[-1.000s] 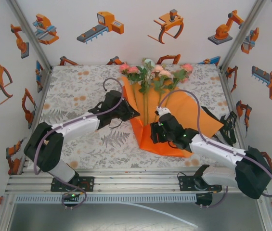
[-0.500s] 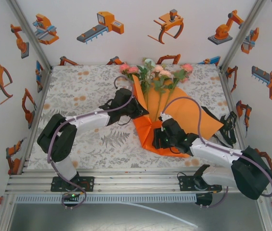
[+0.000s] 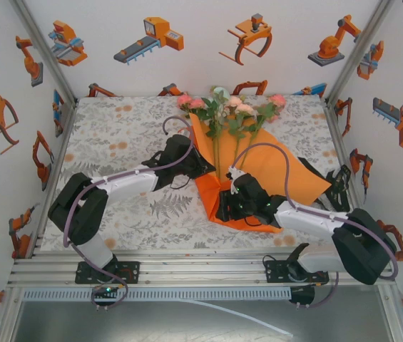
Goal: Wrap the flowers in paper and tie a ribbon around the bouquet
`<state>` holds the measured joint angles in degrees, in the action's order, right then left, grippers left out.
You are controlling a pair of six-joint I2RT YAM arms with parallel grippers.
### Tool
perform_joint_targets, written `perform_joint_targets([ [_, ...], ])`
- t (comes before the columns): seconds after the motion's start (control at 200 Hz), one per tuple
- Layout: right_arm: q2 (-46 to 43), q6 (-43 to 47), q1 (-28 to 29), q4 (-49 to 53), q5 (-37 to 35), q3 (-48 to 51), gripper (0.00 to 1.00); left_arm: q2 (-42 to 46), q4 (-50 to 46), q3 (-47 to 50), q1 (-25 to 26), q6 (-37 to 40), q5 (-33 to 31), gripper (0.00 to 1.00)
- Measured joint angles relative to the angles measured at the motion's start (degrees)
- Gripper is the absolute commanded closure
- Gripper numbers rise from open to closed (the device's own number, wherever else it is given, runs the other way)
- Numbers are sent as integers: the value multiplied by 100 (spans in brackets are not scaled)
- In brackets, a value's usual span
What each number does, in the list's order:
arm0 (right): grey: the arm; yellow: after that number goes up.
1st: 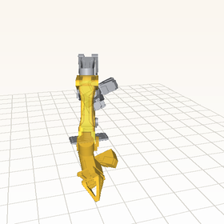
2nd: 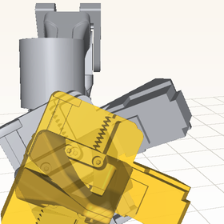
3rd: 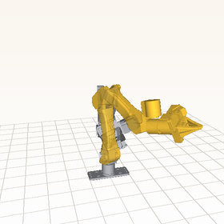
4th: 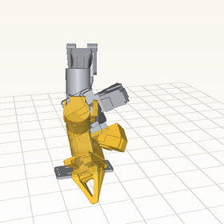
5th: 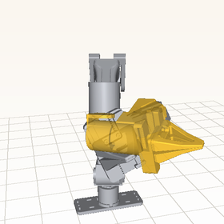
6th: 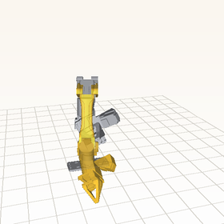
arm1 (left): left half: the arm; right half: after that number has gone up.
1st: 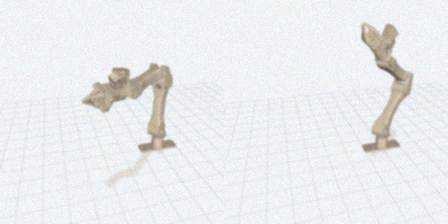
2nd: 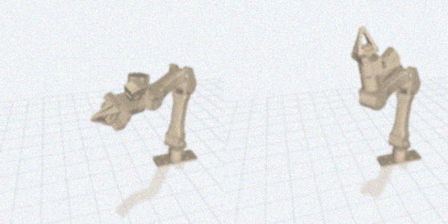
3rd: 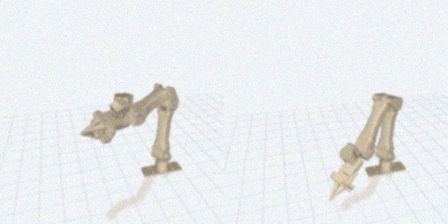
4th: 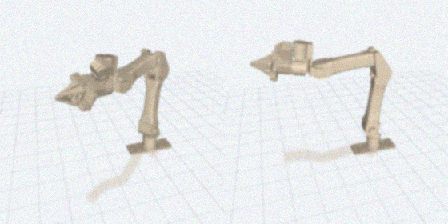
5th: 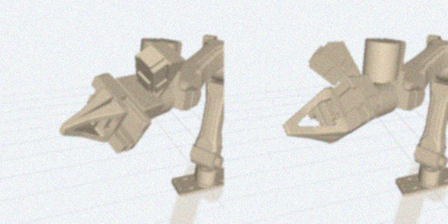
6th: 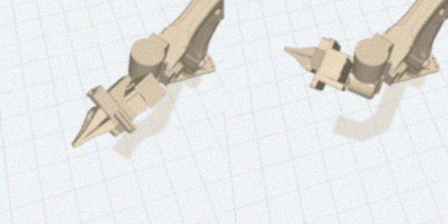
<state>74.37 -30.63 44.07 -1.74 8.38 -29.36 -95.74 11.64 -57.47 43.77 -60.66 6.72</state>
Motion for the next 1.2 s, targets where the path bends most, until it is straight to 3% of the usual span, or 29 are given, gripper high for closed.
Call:
perform_joint_targets([
  [0.531, 824, 68, 435, 81, -625, -660, 46, 232, 581, 446, -229, -612, 44, 100],
  [0.716, 649, 66, 450, 498, -651, -723, 47, 232, 704, 446, -229, -664, 120, 100],
  [0.816, 197, 74, 450, 658, -608, -723, 57, 232, 776, 446, -234, -667, 166, 100],
  [0.901, -297, 70, 450, 509, -455, -706, 82, 232, 835, 446, -236, -669, 192, 100],
  [0.956, -514, 24, 448, 212, -343, -614, 93, 232, 852, 446, -245, -671, 195, 100],
  [1.036, -625, -160, 420, -234, -219, -402, 100, 232, 852, 446, -256, -678, 195, 100],
  [1.202, -354, -479, 258, -772, -26, -4, 100, 232, 850, 448, -256, -686, 192, 100],
])
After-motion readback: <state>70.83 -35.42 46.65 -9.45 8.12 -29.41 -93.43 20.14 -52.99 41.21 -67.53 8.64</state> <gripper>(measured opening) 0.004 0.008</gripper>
